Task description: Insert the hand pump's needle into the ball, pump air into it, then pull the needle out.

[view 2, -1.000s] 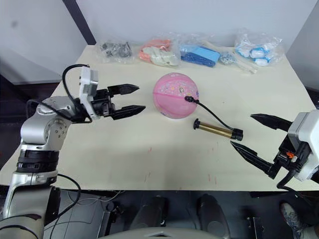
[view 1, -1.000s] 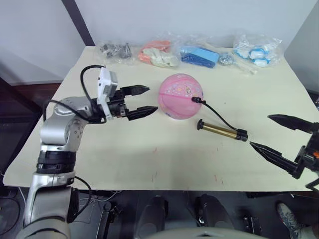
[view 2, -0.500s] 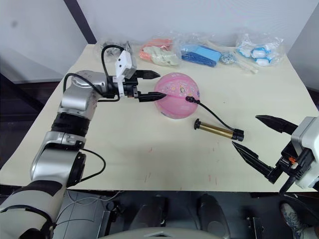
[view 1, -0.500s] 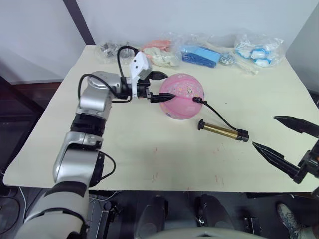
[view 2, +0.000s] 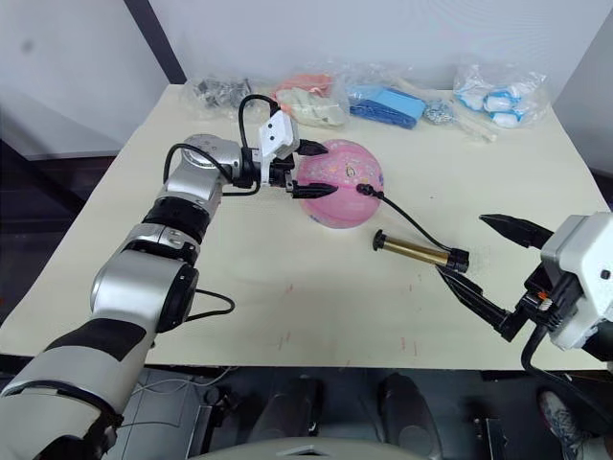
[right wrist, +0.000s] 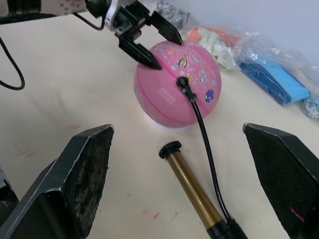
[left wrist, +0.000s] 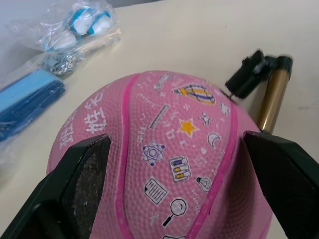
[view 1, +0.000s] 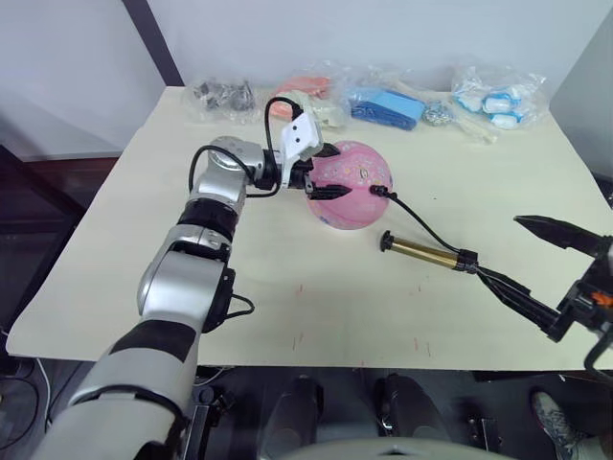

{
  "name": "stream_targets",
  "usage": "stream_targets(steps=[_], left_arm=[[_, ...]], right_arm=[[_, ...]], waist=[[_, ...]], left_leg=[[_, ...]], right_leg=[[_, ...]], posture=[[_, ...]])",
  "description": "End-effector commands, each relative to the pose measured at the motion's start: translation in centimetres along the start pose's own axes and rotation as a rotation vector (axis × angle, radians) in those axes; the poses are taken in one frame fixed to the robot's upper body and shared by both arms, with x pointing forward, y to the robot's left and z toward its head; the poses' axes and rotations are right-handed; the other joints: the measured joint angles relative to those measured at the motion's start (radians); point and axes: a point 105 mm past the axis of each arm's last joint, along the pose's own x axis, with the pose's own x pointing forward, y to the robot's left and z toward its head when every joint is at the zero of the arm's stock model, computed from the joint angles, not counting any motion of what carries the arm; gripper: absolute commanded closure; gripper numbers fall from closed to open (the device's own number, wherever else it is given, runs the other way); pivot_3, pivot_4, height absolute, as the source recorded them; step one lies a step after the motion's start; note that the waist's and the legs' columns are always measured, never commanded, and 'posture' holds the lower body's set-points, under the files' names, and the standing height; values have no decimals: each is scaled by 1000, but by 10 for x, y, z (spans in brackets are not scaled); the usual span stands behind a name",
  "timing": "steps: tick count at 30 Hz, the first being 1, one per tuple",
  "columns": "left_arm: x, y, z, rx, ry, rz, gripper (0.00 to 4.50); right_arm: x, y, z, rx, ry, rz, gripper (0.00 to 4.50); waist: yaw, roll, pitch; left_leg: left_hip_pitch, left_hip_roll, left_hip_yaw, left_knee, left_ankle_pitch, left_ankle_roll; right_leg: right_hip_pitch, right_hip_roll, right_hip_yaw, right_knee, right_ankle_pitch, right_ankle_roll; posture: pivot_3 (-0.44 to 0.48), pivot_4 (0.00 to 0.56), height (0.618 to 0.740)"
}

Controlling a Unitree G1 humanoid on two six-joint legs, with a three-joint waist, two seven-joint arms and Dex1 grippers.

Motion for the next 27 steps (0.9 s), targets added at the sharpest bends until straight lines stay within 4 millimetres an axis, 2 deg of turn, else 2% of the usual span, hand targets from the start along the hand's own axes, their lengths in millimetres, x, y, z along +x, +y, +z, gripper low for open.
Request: stream_targets(steps=[1, 5, 9, 11, 15, 20, 25, 26, 27], left_arm=[[2, -5, -9, -5, 32, -20, 0], [1, -4, -9, -10, 23, -17, 0], [1, -4, -8, -17, 14, -16, 0], [1, -4, -8, -18, 12, -17, 0], [1, -5, -9, -23, 11, -15, 0], [1, -5, -10, -29, 10, -16, 0], [1, -5, -9, -30, 10, -15, 0], [1, -5, -10, -31, 11, -15, 0], [1, -5, -10, -31, 11, -14, 0]], right_arm=[[11, -3, 6, 0, -45, 3, 129], [37, -8, -2, 24, -37, 29, 129], [73, -25, -13, 33, -31, 28, 129], [82, -29, -16, 26, -29, 27, 129], [115, -41, -22, 15, -29, 53, 129], [142, -47, -26, 14, -43, 96, 129], [161, -44, -28, 20, -56, 158, 129], [165, -43, -27, 16, -61, 167, 660], [167, -43, -26, 12, -64, 173, 994]], waist=[[-1, 0, 0], [-4, -2, -1], [-5, -2, -1], [-2, -2, -1], [-6, -2, -1], [-7, -2, -1], [-8, -1, -1], [-9, -1, -1], [-10, -1, -1]], left_leg=[[0, 0, 0, 0, 0, 0], [1, 0, 0, 1, 1, 1], [1, -1, 0, 2, 2, 3], [0, -1, 0, 2, 2, 3], [-2, -3, 0, 2, 2, 3], [-2, -3, -1, 1, 2, 3], [-3, -4, -1, 2, 2, 3], [-3, -4, -1, 2, 2, 3], [-3, -4, -1, 2, 2, 3]], right_leg=[[0, 0, 0, 0, 0, 0], [1, 0, 0, 0, 1, 1], [1, 0, 1, 0, 2, 2], [0, 0, 1, 0, 2, 3], [-1, -1, 1, 0, 2, 2], [-2, -2, 0, 0, 2, 2], [-3, -2, 0, 0, 2, 2], [-3, -2, 0, 1, 2, 2], [-3, -2, 0, 1, 2, 2]], posture=[[0, 150, 740], [0, 150, 740], [0, 150, 740], [0, 150, 740], [0, 150, 740], [0, 150, 740], [0, 150, 740], [0, 150, 740], [0, 150, 740]])
